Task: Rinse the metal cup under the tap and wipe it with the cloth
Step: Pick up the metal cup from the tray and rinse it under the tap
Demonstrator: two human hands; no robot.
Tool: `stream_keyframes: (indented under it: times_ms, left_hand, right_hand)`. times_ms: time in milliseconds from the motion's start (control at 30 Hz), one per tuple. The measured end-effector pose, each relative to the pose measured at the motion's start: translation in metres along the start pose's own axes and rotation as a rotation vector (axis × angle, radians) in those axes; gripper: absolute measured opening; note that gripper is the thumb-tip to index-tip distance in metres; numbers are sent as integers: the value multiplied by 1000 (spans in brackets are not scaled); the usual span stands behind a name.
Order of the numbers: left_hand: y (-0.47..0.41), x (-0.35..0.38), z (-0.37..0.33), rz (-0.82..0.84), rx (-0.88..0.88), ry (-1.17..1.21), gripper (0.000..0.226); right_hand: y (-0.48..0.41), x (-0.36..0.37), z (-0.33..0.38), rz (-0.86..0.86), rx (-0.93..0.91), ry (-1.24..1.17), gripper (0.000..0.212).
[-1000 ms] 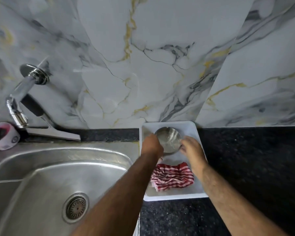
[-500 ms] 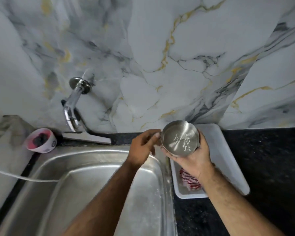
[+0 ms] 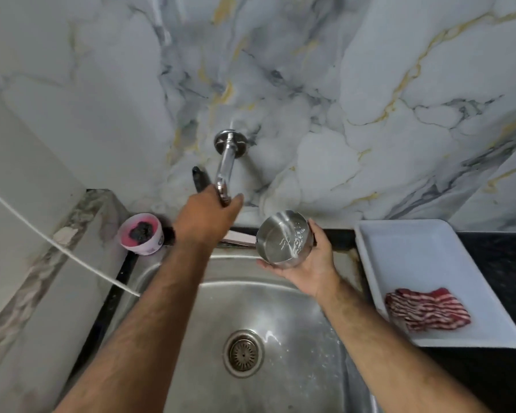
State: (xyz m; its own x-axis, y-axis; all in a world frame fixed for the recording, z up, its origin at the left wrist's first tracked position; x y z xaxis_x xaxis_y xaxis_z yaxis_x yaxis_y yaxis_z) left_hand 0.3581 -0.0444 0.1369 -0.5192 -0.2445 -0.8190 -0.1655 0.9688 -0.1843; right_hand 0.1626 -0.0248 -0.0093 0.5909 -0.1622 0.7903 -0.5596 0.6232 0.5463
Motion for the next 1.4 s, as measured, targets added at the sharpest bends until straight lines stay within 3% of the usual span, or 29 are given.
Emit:
stream_keyframes:
  times_ms: [100,367,567,733,833,933,1133,1233,1333,1400]
  left_hand:
    - [-8,1,-2,152,-16,-72,35]
    - [-20,8,7,452,194,210,35]
    - [-25,11,12,488,326,284,41]
    - [-24,12,11,508,385,318,34]
    - [-24,13,14,515,383,299,42]
    - [-22,9,18,444,375,266,49]
    - [-10,0,18,6,265,45,60]
    - [-4,0,17,-93,212,11,62]
    - [-1,1,17,-115,191,15,60]
    - [1,1,16,-118,178,14,58]
  right_hand:
    - [-25,19,-17,10,28,-16,72]
    - [-71,66,-56,254,180,-26,78]
    - [-90,79,-68,362,156,-64,75]
    - [-99,76,-72,334,112,-130,73]
    - [-97,74,-74,305,105,-106,73]
    - [-88,70,-73,283,123,-33,76]
    - [-75,54,-69,252,125,75,84]
    - [-65,46,-72,212,145,176,81]
    - [-58,32,-73,93,73,398,64]
    - [-48,30,-76,1,2,729,53]
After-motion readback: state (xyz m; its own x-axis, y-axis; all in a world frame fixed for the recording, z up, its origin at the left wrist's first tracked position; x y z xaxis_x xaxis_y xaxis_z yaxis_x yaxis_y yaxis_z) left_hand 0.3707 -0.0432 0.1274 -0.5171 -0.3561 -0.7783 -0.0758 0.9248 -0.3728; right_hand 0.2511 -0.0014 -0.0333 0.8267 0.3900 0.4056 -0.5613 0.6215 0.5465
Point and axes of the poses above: each hand's wrist, its own y-axis away from the middle knuckle, its own x-axis out of the palm, z = x × y, the point moved 6 cm from there along -y, towards the middle knuckle, and after that the axes turned 12 degrees about x, right-handed, at the moved point
